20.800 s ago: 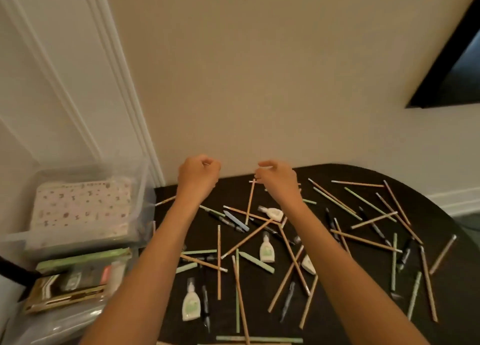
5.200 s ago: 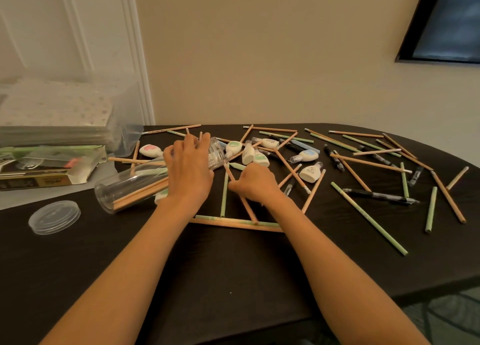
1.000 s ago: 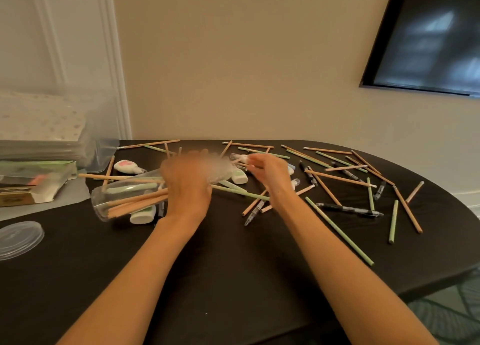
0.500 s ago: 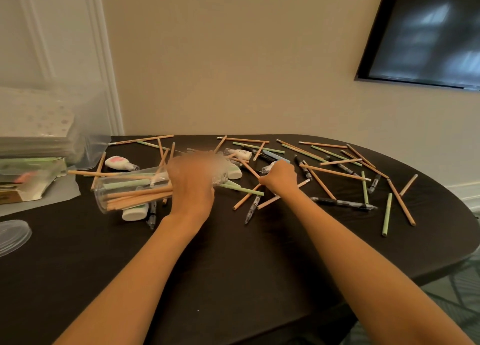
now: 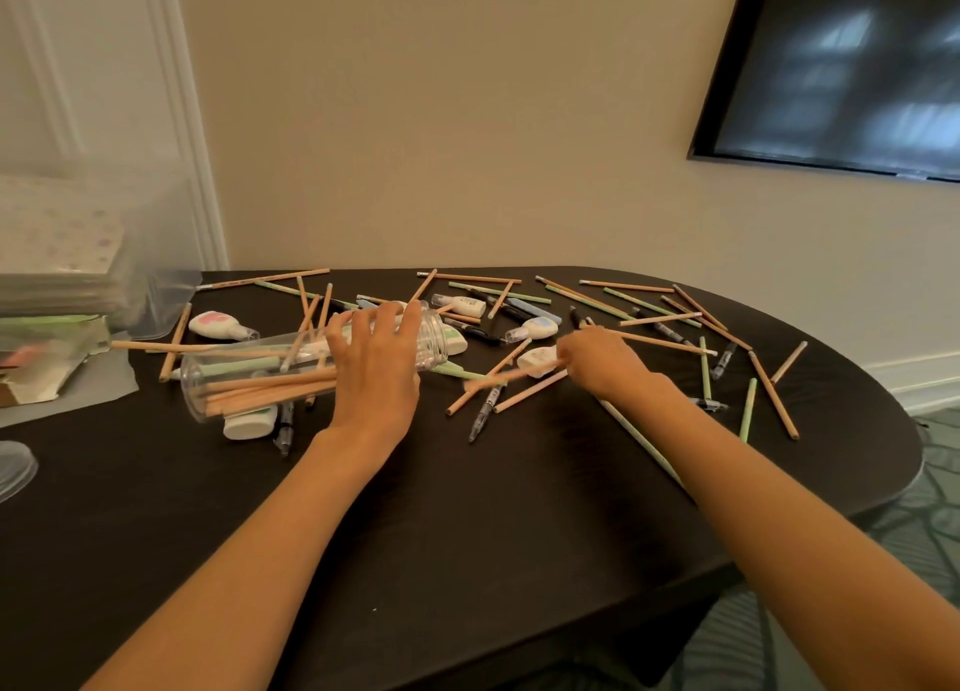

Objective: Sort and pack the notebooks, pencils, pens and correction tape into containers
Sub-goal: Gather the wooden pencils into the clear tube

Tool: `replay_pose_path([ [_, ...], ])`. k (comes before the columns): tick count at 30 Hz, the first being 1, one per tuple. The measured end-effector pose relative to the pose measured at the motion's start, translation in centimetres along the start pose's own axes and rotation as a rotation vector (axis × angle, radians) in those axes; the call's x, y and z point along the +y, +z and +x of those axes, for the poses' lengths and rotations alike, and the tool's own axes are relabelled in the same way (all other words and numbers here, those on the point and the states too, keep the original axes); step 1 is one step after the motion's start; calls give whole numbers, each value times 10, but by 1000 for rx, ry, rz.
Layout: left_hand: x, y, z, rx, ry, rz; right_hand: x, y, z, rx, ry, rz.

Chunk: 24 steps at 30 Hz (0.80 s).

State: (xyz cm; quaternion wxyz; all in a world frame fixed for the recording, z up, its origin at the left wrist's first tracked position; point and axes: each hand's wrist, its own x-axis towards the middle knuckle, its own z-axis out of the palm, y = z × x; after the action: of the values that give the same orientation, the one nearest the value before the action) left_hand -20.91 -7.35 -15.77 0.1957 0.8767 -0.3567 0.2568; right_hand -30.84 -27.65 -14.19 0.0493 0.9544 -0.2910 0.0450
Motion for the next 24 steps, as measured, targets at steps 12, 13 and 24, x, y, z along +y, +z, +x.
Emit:
replay_pose_path([
  [12,1,0,-3,3,6,-16,-10,13,-14,117,-237,-90],
  [13,1,1,-3,5,6,-11,-11,12,-16,161,-229,-96],
  [24,-2,-4,-1,41,-52,-7,-32,4,-6,435,-65,-186],
])
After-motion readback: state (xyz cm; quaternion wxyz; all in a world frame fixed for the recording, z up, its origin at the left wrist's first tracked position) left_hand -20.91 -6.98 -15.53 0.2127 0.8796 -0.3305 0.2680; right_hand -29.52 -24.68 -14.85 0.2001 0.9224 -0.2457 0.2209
